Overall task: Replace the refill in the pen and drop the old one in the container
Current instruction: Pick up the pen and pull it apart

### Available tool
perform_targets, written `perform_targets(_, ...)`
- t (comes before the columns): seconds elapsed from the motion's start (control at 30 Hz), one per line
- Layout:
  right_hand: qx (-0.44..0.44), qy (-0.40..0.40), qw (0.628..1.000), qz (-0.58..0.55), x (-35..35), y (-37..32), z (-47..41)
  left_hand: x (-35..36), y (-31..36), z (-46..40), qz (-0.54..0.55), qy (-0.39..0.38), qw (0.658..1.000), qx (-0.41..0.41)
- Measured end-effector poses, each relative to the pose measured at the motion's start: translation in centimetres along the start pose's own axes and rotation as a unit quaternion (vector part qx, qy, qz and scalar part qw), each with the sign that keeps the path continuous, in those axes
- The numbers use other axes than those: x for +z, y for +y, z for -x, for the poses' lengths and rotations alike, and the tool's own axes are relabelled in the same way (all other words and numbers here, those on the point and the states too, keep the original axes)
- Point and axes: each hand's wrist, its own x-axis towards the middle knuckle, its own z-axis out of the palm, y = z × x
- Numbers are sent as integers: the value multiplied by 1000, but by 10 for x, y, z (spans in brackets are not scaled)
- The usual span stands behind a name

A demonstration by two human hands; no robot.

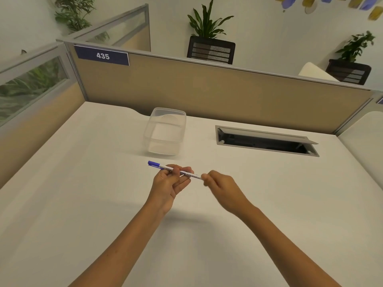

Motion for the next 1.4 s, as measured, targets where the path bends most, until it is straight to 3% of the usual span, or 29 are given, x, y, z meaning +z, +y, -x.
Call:
perform_targets(0.07,-138,50,963,228,0,6,-1,0,-2,0,22,12,1000,-19)
perform_targets(0.1,-184,67,945,264,-1,8,-2,1,-2,0,31,14,999,-27)
perform_targets(0.17,-198,89,949,228,-3,9,-2,2,-3,1,42,10,999,-30)
perform_targets(0.23,-120,93,984,93,2,-1,-1,3,0,1,42,2,999,-20)
perform_targets(0.3,40,67,988,-133,6,-13,-2,4,3,0,36,-9,999,-4)
perform_targets(0.33,138,38,956,-258,6,-17,-3,5,4,0,30,-14,999,4)
perform_targets(0.4,264,-44,844,-466,4,-20,-5,5,5,1,15,-18,1000,17)
perform_targets(0.43,289,-68,804,-515,3,-20,-5,4,4,1,10,-17,1000,21)
perform_targets(0.47,294,-81,794,-526,1,-20,-5,4,4,1,9,-14,1000,23)
perform_targets(0.5,282,-81,816,-498,1,-20,-4,3,4,1,10,-9,1000,23)
perform_targets(0.53,249,-67,865,-430,2,-20,-4,1,4,1,13,-4,1000,23)
perform_targets(0.6,129,-18,970,-204,2,-19,-3,-1,4,1,23,5,1000,20)
perform_targets(0.63,53,12,997,-61,1,-15,-4,-2,4,1,30,9,999,18)
perform_targets(0.7,-102,47,977,184,-1,-6,-4,-5,4,2,43,19,999,10)
perform_targets(0.77,-208,69,935,279,-6,1,-2,-5,4,2,54,20,998,-2)
perform_targets(0.83,-234,76,930,275,-9,1,-1,-4,5,3,60,15,998,-11)
perform_targets(0.93,-176,62,967,171,-8,-5,-2,-2,6,4,59,6,998,-6)
perform_targets(1.03,-22,27,994,-107,-1,-16,1,0,8,5,53,-11,999,9)
perform_targets(1.07,47,12,970,-239,1,-19,2,1,9,6,49,-18,999,13)
perform_targets(1.13,168,-41,873,-456,3,-23,2,4,10,7,36,-27,999,20)
perform_targets(1.2,226,-73,808,-540,4,-23,2,6,10,7,27,-28,999,26)
perform_targets(1.23,238,-76,805,-538,3,-23,1,6,10,8,26,-26,999,28)
perform_targets(1.27,235,-69,830,-501,3,-23,1,5,10,8,26,-23,999,29)
perform_targets(1.37,106,-17,971,-213,-1,-21,1,3,11,8,28,-9,999,33)
perform_targets(1.4,42,5,994,-102,-3,-19,1,2,11,8,30,-4,999,33)
